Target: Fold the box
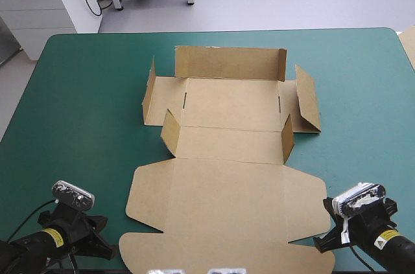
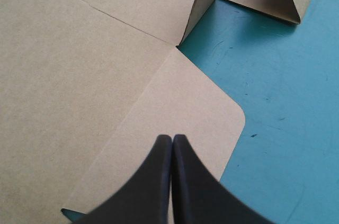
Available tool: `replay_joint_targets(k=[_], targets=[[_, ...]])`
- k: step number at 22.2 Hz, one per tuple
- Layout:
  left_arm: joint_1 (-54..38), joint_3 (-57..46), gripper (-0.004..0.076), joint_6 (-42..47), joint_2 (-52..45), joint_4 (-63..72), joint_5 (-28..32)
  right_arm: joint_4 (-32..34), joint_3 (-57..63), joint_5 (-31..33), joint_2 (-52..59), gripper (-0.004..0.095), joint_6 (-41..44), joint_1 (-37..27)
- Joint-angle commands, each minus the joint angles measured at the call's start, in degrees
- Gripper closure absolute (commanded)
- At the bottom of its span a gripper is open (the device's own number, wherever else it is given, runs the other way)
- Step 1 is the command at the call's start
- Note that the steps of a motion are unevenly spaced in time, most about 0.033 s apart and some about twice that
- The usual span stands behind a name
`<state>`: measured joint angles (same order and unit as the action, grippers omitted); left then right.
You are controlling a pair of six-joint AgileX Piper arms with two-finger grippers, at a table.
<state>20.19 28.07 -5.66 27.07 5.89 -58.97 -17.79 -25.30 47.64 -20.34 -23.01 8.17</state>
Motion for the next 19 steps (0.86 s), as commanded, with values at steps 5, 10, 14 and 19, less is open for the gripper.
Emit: replay_joint_targets(k=[5, 10, 14, 19], targets=[[0.33, 1.70, 0.0731, 0.35, 0.49, 0.72, 2.22, -0.87, -6.71, -3.53, -2.44, 0.0925, 1.02, -0.03], [0.33, 1.70, 0.0731, 0.35, 0.49, 0.72, 2.30, 1.36, -16.74, -4.17, -14.12, 0.0916, 0.39, -0.03], [0.33, 1.70, 0.0731, 0.35, 0.49, 0.72, 2.30, 2.20, -22.63, -5.46, -25.76, 0.0776, -1.57, -0.03], [0.33, 1.70, 0.0731, 0.35, 0.49, 0.72, 2.30, 1.19, -28.30, -5.60, -37.30, 0.0456, 1.18, -0.03]])
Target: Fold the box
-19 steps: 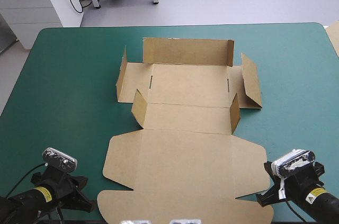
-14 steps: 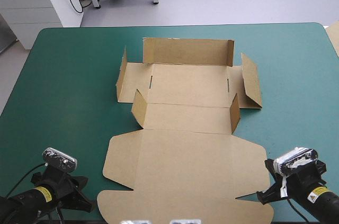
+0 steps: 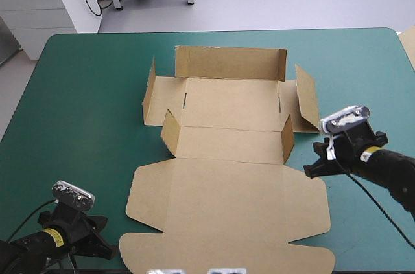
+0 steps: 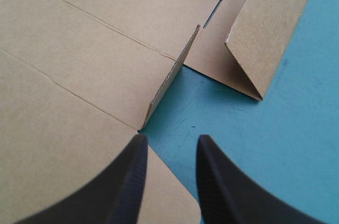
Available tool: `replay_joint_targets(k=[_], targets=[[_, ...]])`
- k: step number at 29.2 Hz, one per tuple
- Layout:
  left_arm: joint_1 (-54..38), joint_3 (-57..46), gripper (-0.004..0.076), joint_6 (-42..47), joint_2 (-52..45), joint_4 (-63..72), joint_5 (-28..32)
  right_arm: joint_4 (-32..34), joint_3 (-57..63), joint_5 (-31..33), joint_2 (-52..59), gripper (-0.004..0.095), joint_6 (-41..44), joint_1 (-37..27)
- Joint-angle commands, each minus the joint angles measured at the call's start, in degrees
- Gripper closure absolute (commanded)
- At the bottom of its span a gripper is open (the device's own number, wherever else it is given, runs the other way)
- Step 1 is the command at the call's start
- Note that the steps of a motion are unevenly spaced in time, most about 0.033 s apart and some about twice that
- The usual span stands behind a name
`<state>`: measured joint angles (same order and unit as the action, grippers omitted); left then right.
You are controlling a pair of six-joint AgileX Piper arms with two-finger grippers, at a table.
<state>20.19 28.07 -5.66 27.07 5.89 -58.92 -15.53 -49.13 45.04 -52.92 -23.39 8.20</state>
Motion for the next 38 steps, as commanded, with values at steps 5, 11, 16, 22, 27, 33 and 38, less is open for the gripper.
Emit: replay_joint_targets(k=[5, 11, 16, 22, 27, 33, 38], targets=[[0.33, 1.70, 0.0731, 0.35, 0.49, 0.72, 2.25, -4.00, -13.39, 6.86, -18.99, 0.0316, 3.49, -0.05], [0.33, 1.70, 0.0731, 0.35, 0.49, 0.72, 2.25, -6.43, -23.15, 13.42, -29.21, 0.0316, 3.58, -0.05], [0.33, 1.70, 0.0731, 0.35, 0.49, 0.72, 2.25, -7.74, -27.18, 16.15, -34.53, 0.0316, 3.86, -0.05], [0.33, 1.70, 0.0731, 0.35, 0.49, 0.72, 2.25, -7.73, -27.72, 16.45, -38.70, 0.0326, 3.86, -0.05], [0.33, 1.70, 0.0731, 0.35, 0.49, 0.72, 2.25, -7.92, -27.72, 16.21, -41.49, 0.0338, 3.86, -0.05], [0.33, 1.70, 0.0731, 0.55, 0.49, 0.58, 2.25, -7.99, -27.76, 16.21, -43.86, 0.0589, 3.21, -0.05], [0.33, 1.70, 0.0731, 0.55, 0.49, 0.58, 2.25, -8.35, -28.53, 15.53, -43.87, 0.0923, -3.48, -0.05]])
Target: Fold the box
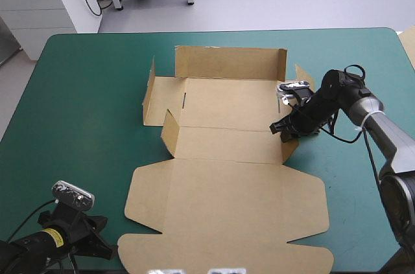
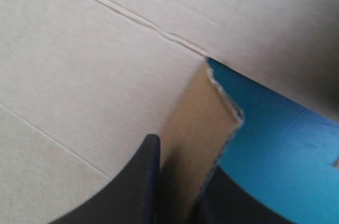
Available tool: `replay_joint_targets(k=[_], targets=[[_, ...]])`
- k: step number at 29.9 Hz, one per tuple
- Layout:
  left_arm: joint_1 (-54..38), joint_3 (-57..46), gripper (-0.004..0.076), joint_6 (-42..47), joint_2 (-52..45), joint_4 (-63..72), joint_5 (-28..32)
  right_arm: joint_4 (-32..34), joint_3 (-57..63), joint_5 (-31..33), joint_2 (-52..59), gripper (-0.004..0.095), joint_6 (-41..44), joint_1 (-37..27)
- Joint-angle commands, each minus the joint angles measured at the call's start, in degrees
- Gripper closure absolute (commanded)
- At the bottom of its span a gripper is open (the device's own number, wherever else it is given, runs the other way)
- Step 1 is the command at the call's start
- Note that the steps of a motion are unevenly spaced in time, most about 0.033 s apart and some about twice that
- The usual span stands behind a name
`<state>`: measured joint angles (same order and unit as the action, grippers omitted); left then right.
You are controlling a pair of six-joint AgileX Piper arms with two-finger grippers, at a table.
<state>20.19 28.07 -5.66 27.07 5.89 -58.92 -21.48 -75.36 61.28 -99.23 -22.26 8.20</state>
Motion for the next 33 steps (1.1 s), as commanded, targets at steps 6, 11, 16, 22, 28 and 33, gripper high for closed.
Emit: replay_joint_targets(k=[6, 11, 16, 22, 28, 33], targets=[[0.33, 1.70, 0.0731, 0.55, 0.49, 0.58, 2.25, -1.43, -7.13, -2.14, 2.44, 0.0927, -20.21, -0.05], [0.33, 1.70, 0.0731, 0.55, 0.49, 0.58, 2.25, -2.69, -11.77, -2.41, 2.44, 0.0927, -35.87, 0.09], [0.33, 1.70, 0.0731, 0.55, 0.49, 0.58, 2.25, -2.78, -13.45, -11.93, 2.34, 0.0928, -36.82, 1.81], [0.33, 1.70, 0.0731, 0.55, 0.49, 0.58, 2.25, -2.67, -13.54, -18.43, 0.16, 0.0928, -42.50, 7.66], [0.33, 1.70, 0.0731, 0.55, 0.49, 0.58, 2.25, -1.73, -13.58, -25.15, -2.70, 0.0928, -44.66, 16.61], [0.33, 1.70, 0.0731, 0.55, 0.49, 0.58, 2.25, -1.73, -13.68, -33.32, -3.94, 0.0928, -47.84, 23.13]])
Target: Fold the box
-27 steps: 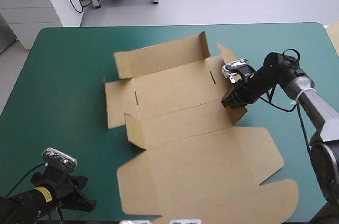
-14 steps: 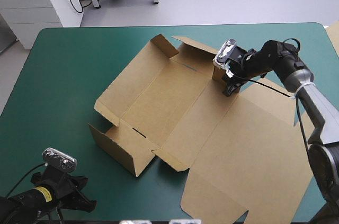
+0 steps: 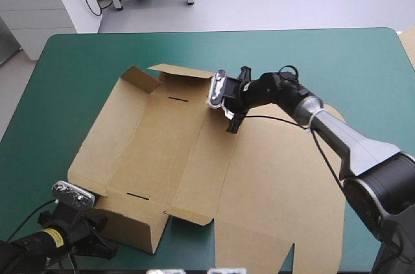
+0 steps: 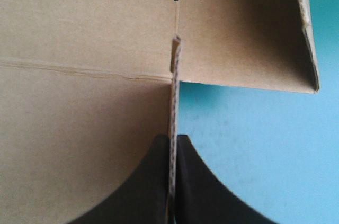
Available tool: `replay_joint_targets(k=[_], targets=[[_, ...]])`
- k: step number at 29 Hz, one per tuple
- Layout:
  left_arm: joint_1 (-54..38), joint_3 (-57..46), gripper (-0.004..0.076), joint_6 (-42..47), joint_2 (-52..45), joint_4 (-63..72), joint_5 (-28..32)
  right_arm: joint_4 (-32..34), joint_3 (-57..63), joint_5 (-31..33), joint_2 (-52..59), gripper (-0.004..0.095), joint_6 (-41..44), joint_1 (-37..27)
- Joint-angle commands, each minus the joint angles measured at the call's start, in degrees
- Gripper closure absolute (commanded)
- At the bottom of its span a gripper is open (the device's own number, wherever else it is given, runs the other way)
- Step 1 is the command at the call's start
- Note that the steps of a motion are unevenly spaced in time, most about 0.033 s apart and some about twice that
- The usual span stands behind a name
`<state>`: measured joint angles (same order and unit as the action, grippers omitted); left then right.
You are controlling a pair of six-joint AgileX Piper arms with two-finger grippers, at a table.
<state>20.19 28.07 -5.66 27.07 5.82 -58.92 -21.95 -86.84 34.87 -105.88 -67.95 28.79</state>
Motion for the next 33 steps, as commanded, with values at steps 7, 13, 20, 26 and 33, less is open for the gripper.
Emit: replay_joint_targets(k=[7, 13, 20, 26, 33], targets=[[0.33, 1.70, 0.0731, 0.55, 0.49, 0.64, 2.25, -1.27, -2.20, -8.89, 1.12, 0.0929, -3.13, 4.12], [0.33, 1.70, 0.0731, 0.55, 0.49, 0.64, 2.25, -1.27, -2.20, -9.08, 0.67, 0.0928, -7.04, 4.12], [0.33, 1.70, 0.0731, 0.55, 0.49, 0.64, 2.25, -0.06, -2.20, -9.44, 0.67, 0.0928, -16.18, 4.12], [0.33, 1.70, 0.0731, 0.55, 0.49, 0.64, 2.25, 1.81, -2.20, -9.79, 0.14, 0.0928, -17.34, 4.12], [0.33, 1.70, 0.0731, 0.55, 0.49, 0.64, 2.25, 1.16, -2.20, -10.48, -0.20, 0.0822, -16.03, 4.12]])
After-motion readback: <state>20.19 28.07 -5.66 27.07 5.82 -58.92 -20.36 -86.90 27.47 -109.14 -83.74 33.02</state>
